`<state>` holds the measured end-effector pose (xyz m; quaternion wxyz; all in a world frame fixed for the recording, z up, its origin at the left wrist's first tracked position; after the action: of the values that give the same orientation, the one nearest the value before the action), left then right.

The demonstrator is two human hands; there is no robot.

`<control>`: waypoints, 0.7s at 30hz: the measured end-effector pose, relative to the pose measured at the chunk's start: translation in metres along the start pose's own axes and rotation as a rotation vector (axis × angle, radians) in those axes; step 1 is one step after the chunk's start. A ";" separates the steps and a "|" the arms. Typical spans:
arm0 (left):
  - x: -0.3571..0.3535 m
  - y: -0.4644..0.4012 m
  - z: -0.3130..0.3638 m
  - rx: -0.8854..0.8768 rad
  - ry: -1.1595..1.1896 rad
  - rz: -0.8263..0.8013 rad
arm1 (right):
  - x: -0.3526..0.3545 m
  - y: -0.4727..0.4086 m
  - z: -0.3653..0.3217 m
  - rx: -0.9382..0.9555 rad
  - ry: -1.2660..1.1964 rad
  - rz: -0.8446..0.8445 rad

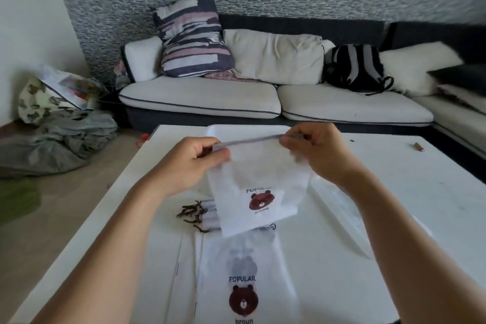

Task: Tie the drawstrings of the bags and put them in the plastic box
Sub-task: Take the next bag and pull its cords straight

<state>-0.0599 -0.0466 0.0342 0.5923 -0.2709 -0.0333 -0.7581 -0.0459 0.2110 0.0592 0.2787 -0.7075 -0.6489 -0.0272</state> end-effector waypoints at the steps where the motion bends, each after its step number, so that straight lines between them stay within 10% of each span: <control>1: -0.003 0.001 0.004 0.001 0.093 0.011 | 0.004 0.004 0.005 -0.008 0.011 0.027; 15: -0.060 -0.017 -0.013 0.248 0.516 0.665 | 0.015 0.010 0.067 -0.386 -0.592 0.094; 21: -0.058 -0.030 -0.024 0.265 0.566 0.680 | 0.020 -0.005 0.078 -0.434 -0.544 0.217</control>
<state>-0.0872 0.0040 -0.0047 0.8227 0.0293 0.1236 -0.5542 -0.0724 0.2630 0.0029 -0.0598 -0.7961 -0.5997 0.0547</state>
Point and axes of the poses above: each hand's wrist, its own y-axis away from the middle knuckle, its own x-axis out of the back of the hand, z = x × y, the point moved 3 cm from there along -y, towards the middle knuckle, and after that the axes turned 4 degrees about z, right-handed, at the moved point
